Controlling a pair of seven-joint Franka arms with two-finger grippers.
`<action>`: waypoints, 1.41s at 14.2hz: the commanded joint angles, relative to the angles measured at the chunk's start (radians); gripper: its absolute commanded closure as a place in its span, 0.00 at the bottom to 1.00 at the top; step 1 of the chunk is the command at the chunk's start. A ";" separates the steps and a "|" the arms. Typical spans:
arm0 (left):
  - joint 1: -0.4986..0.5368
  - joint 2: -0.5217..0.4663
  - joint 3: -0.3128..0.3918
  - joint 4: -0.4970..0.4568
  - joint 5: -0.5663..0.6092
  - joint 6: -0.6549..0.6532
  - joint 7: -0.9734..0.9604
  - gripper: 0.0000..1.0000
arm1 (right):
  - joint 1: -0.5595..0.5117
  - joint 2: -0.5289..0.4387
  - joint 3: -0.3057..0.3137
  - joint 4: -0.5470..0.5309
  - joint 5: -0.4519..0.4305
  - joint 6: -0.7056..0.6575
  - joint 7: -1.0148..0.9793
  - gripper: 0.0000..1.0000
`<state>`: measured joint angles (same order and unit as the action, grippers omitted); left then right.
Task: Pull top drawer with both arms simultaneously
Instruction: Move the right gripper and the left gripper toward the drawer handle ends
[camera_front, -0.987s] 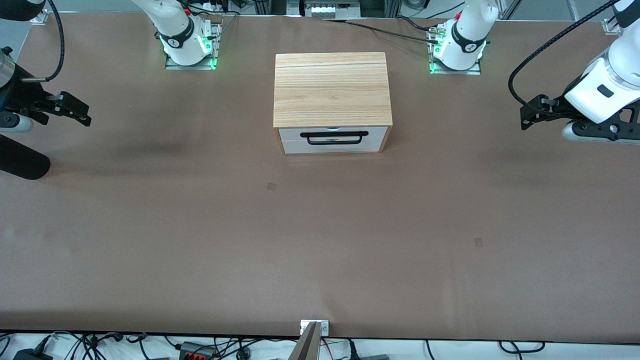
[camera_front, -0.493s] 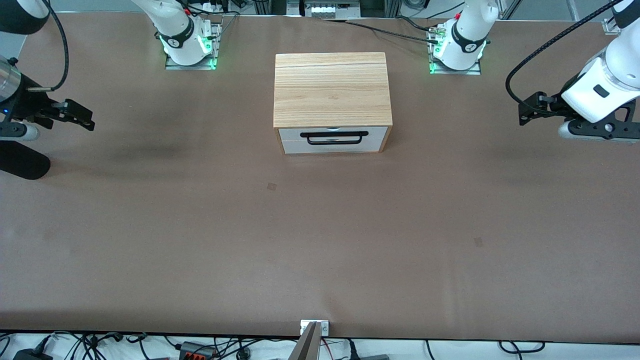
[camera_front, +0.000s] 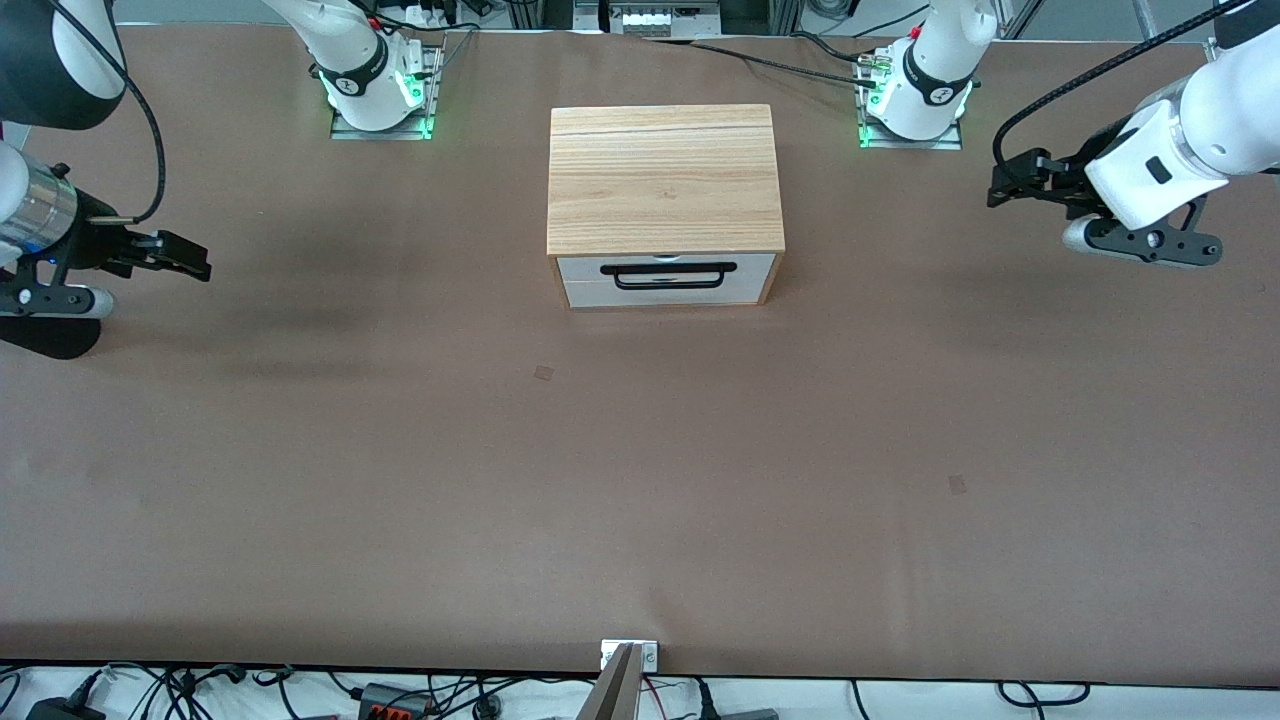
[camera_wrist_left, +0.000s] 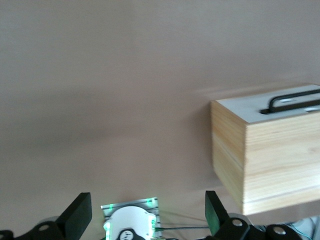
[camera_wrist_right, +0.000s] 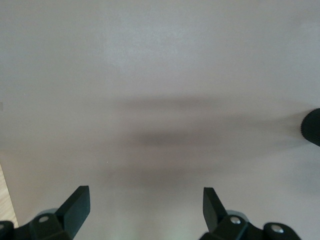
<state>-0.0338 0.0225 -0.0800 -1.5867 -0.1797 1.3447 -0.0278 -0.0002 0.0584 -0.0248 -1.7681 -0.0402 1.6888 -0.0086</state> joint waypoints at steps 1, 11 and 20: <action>-0.006 0.023 0.002 0.036 -0.088 -0.033 0.017 0.00 | 0.017 0.061 0.006 0.030 -0.003 -0.008 -0.010 0.00; -0.035 0.105 -0.003 0.014 -0.152 -0.214 0.026 0.00 | 0.135 0.282 0.036 0.190 0.165 0.047 -0.010 0.00; -0.063 0.158 -0.017 -0.208 -0.561 0.185 0.209 0.00 | 0.155 0.412 0.037 0.180 0.636 0.103 -0.034 0.00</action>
<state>-0.0900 0.1956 -0.0950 -1.7342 -0.6611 1.4094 0.1162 0.1517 0.4439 0.0097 -1.6065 0.5142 1.8003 -0.0160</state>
